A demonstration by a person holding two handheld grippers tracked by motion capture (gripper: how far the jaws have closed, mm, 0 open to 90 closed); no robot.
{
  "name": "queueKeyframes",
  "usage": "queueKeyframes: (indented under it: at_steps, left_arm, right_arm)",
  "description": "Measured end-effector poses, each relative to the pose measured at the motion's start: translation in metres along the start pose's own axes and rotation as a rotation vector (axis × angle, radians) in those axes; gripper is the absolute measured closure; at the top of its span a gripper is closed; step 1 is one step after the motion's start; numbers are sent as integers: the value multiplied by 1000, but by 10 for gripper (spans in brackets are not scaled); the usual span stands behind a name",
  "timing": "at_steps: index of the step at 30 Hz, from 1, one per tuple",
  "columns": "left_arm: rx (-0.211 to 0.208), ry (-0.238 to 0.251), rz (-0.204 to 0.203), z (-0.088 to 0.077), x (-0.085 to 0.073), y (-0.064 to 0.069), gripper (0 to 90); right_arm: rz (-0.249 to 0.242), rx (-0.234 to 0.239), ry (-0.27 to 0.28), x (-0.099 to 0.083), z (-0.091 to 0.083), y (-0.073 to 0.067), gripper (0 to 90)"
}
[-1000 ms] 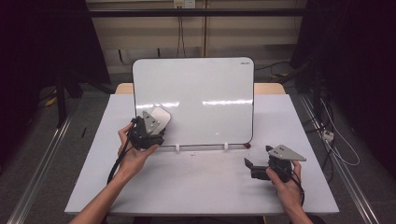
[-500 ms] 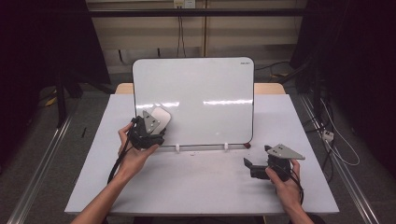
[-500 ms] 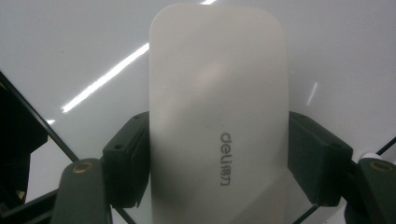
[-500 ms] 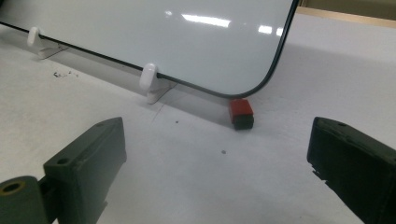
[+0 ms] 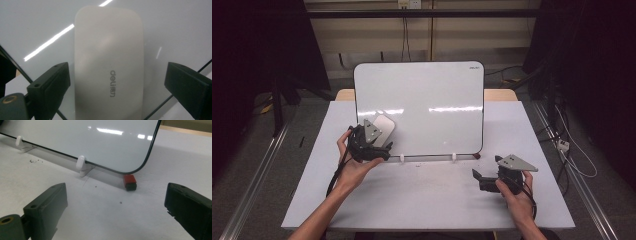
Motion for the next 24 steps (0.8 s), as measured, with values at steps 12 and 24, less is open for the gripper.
queueKeyframes:
  at_steps: [12, 24]
  left_arm:
    - [-107, 24, -99, -16, 4, -1, 45]
    - [-155, 83, -164, -39, -5, 2, 70]
  right_arm:
    - [-8, 2, 4, 1, 0, -1, 46]
    - [-9, 3, 3, 2, 1, -2, 47]
Point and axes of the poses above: each handheld gripper's, and its own axes: z roughly forward along the jaws, x roughly out of its top, y roughly to its right, the point moved 6 cm from there along z, roughly forward along the jaws, and after that the axes turned 2 degrees about -z, right-handed, at the moved point
